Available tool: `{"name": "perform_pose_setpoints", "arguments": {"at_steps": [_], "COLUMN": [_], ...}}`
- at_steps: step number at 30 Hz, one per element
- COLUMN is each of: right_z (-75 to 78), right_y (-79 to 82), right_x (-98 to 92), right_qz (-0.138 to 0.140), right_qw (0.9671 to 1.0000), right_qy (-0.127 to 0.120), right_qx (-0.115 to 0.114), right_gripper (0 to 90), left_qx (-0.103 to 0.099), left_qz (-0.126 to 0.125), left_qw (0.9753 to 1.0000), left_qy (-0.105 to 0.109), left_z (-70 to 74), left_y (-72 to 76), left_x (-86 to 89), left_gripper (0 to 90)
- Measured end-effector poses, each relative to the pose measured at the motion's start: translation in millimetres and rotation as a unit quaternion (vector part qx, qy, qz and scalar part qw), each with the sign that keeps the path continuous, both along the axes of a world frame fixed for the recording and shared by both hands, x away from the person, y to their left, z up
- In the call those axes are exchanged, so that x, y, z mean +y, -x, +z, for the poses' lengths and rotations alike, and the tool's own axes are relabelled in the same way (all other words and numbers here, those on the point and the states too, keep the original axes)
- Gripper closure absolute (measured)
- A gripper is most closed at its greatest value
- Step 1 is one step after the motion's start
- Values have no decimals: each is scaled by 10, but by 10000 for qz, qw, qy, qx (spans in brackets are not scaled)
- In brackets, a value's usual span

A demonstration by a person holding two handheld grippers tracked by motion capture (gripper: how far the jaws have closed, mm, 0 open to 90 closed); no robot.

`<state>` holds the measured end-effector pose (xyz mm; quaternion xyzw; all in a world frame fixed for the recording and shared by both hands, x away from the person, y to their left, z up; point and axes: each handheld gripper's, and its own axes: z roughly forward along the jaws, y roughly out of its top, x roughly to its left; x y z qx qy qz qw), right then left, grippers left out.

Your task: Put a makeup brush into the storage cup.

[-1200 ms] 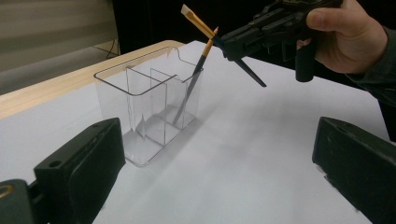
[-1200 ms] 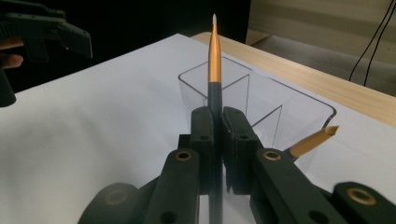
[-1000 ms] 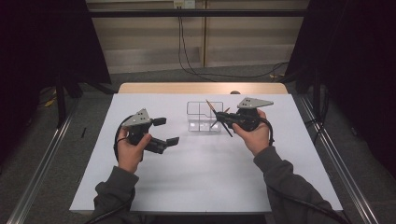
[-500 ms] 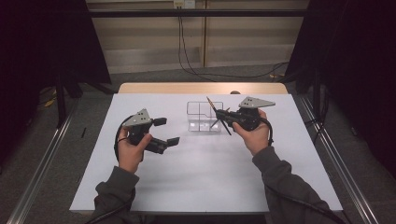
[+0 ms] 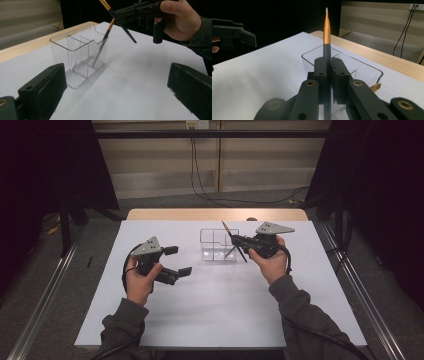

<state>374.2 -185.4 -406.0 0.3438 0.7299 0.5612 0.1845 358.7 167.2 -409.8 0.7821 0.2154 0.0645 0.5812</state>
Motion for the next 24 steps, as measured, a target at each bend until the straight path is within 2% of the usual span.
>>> {"name": "perform_pose_setpoints", "arguments": {"at_steps": [1, 14, 24], "right_z": [-2, -7, 3], "right_y": [-8, -45, -93], "right_x": [2, -1, 24], "right_qz": [12, -88, -69], "right_qw": [10000, 9995, 9994], "right_qy": [-20, -271, -265], "right_qx": [-2, -166, -217], "right_gripper": [838, 838, 838], "left_qx": [-8, -9, 14], "left_qz": [25, 34, 6], "left_qw": [10000, 10000, 10000], "left_qy": [-50, -77, -22], "left_z": [2, -1, -18], "left_y": [0, -2, -12], "left_x": [4, 13, 19], "left_gripper": [19, 19, 19]}}
